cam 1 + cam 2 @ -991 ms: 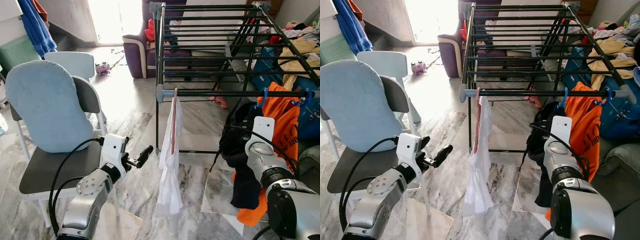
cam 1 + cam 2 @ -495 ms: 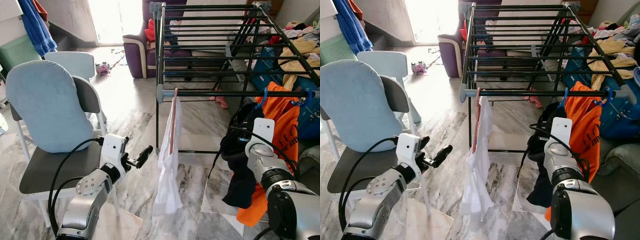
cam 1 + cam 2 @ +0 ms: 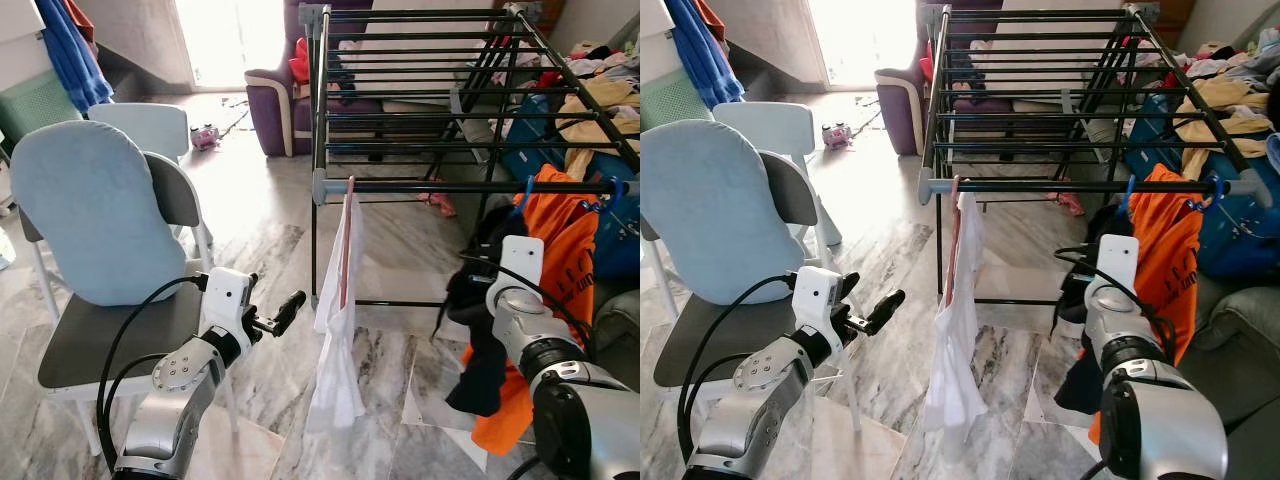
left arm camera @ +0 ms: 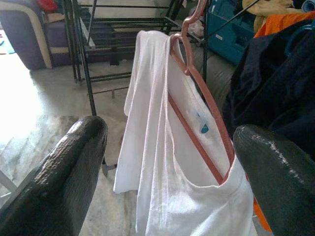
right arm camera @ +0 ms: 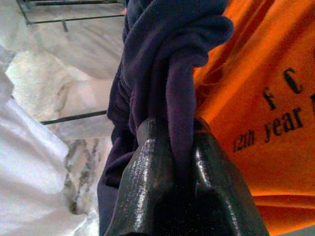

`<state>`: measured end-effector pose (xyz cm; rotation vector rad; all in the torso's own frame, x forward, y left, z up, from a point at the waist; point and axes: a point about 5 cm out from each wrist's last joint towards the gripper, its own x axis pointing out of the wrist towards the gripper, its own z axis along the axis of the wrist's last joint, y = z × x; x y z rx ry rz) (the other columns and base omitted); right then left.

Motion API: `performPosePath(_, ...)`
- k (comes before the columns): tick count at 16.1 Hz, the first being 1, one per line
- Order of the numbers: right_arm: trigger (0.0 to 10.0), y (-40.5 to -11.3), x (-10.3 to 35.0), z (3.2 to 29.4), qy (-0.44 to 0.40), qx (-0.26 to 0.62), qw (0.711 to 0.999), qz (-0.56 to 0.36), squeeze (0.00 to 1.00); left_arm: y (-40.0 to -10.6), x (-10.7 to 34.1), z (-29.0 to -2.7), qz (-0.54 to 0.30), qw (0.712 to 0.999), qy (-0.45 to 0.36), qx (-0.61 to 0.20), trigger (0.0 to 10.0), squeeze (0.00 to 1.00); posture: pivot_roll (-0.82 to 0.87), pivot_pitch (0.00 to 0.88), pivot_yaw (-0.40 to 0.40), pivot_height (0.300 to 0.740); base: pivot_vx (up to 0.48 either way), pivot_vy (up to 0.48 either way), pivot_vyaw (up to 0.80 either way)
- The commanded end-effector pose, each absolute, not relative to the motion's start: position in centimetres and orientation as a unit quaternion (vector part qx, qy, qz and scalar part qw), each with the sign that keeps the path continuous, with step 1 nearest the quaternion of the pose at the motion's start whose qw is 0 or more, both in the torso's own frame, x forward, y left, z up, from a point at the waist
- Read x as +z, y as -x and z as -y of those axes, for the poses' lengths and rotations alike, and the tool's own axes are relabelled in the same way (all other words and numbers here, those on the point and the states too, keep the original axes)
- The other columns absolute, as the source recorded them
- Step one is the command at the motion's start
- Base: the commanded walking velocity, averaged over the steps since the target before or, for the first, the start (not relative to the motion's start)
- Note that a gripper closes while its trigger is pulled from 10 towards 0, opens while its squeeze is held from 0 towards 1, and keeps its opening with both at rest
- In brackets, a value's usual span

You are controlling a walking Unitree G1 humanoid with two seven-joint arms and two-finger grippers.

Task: Hang hanger

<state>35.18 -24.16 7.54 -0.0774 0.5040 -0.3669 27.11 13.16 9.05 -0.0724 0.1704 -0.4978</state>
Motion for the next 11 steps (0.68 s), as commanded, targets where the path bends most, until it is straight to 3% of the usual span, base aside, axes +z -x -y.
performPosePath(1,0.0,-35.5,7.7,23.4,0.043,-0.160,0.955,-0.246,0.00,-27.2,9.4,-13.0,-0.079,0.964,0.030,-0.252,10.0,0.00,-0.07,0.000,0.021,0.740,0.000,0.000,0.00)
performPosePath(5,0.0,-35.6,7.7,23.2,0.046,-0.153,0.957,-0.243,0.00,-27.2,9.4,-13.0,-0.079,0.964,0.030,-0.252,10.0,0.00,-0.07,0.000,0.021,0.740,0.000,0.000,0.00)
performPosePath(6,0.0,-35.8,7.6,21.7,0.058,-0.101,0.964,-0.238,0.00,-27.3,9.4,-12.9,-0.080,0.964,0.030,-0.252,10.0,0.00,-0.08,0.000,0.021,0.740,0.000,0.000,0.00)
performPosePath(10,0.0,-36.1,7.7,20.6,0.092,-0.043,0.968,-0.228,0.00,-27.3,9.4,-12.9,-0.079,0.964,0.027,-0.251,10.0,0.00,-0.08,0.000,0.023,0.740,0.000,0.000,0.00)
performPosePath(11,1.0,-36.1,7.7,20.7,0.091,-0.047,0.968,-0.228,0.00,-27.3,9.4,-12.9,-0.079,0.964,0.026,-0.251,10.0,0.00,-0.08,0.000,0.023,0.740,0.000,0.000,0.00)
